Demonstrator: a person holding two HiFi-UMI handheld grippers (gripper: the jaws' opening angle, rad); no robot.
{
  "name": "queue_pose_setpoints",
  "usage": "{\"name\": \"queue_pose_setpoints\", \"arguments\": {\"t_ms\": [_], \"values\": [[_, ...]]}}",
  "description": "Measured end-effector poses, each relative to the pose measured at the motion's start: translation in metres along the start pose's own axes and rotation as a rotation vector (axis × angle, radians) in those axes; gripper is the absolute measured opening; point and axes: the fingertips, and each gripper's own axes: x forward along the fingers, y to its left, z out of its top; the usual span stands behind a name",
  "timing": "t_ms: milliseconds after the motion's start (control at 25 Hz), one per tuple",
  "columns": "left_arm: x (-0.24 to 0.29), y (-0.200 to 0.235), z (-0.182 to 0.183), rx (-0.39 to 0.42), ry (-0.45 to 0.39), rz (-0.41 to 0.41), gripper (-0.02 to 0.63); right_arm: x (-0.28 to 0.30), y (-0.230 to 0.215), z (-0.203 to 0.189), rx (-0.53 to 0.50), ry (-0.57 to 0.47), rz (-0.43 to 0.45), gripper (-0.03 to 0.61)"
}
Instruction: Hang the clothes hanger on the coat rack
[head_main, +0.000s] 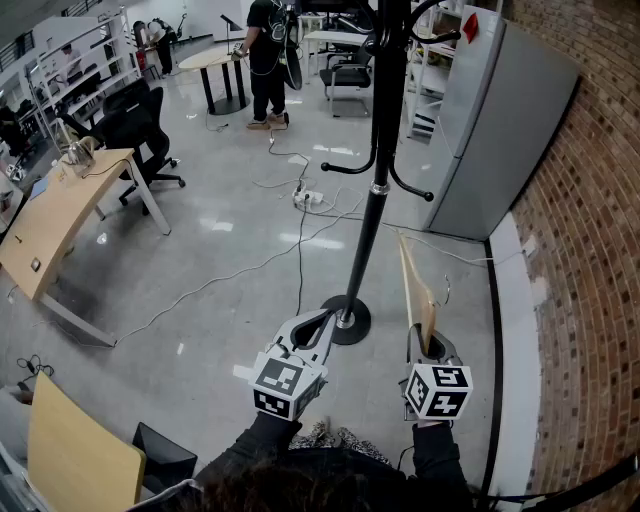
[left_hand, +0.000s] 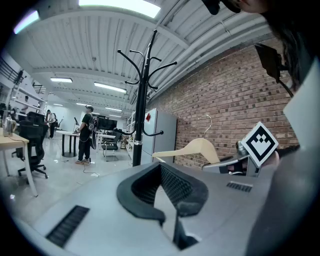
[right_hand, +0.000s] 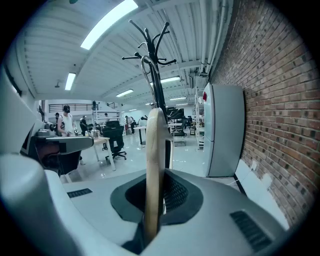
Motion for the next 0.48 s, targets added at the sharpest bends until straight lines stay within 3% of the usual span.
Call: {"name": "queue_pose_setpoints", "arguments": {"t_ms": [480], "values": [[0.015, 0.047, -0.002, -0.002, 0.017, -0.001, 0.003, 0.051, -0.009, 0.007, 0.035, 0.034, -0.069, 0.015]]}}
